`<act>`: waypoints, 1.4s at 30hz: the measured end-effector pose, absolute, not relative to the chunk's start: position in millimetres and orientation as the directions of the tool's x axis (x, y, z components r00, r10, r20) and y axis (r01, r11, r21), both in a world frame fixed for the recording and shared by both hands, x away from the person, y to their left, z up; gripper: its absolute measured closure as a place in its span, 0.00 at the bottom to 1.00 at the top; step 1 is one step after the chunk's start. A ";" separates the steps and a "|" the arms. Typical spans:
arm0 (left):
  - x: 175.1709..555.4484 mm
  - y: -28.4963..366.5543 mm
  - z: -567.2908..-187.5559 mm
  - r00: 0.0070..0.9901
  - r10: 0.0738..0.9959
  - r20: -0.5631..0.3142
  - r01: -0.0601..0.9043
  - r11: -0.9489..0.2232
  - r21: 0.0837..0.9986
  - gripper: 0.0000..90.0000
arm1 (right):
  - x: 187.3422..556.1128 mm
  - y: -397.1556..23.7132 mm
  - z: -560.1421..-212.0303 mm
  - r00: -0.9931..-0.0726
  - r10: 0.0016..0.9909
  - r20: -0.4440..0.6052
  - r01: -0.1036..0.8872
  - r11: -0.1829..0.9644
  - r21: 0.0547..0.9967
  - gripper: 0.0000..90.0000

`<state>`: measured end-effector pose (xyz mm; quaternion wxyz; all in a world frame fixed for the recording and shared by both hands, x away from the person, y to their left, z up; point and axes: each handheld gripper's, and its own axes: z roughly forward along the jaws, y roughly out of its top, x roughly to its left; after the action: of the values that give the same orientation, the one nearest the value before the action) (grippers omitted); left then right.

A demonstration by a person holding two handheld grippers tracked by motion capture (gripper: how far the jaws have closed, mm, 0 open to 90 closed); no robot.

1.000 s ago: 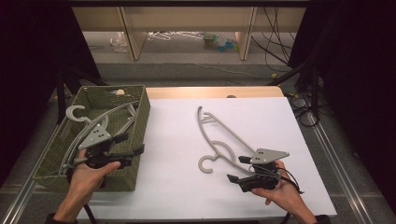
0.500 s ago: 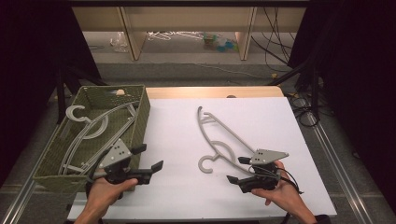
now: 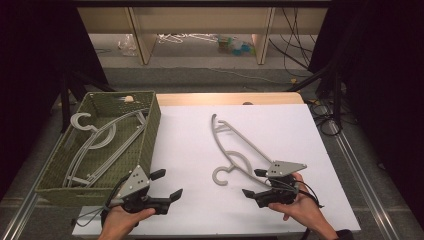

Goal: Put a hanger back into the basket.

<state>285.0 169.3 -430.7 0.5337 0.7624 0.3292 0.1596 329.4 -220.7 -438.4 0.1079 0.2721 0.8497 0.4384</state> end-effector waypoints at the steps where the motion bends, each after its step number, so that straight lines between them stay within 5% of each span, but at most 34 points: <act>1: 285.4 168.8 -432.1 0.738 0.667 -0.103 0.327 -0.219 0.919 0.19 | 329.8 -220.8 -438.7 -0.830 0.554 0.056 0.369 0.472 0.801 0.25; 17: 284.4 164.1 -441.1 0.757 0.649 -0.071 0.301 -0.251 0.920 0.18 | 349.1 -217.0 -448.3 -0.827 0.561 0.010 0.395 0.568 0.722 0.33; 34: 285.5 160.8 -445.7 0.773 0.633 -0.033 0.294 -0.313 0.903 0.18 | 385.9 -211.2 -466.5 -0.777 0.629 0.032 0.548 0.651 0.525 0.59; 42: 286.0 157.4 -448.7 0.780 0.624 -0.043 0.301 -0.314 0.900 0.18 | 399.6 -204.2 -465.7 -0.797 0.604 0.016 0.545 0.706 0.452 0.75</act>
<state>286.0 157.4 -448.7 0.5082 0.7948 0.2911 0.1588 399.6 -204.2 -465.7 0.0666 0.3119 0.9212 0.2227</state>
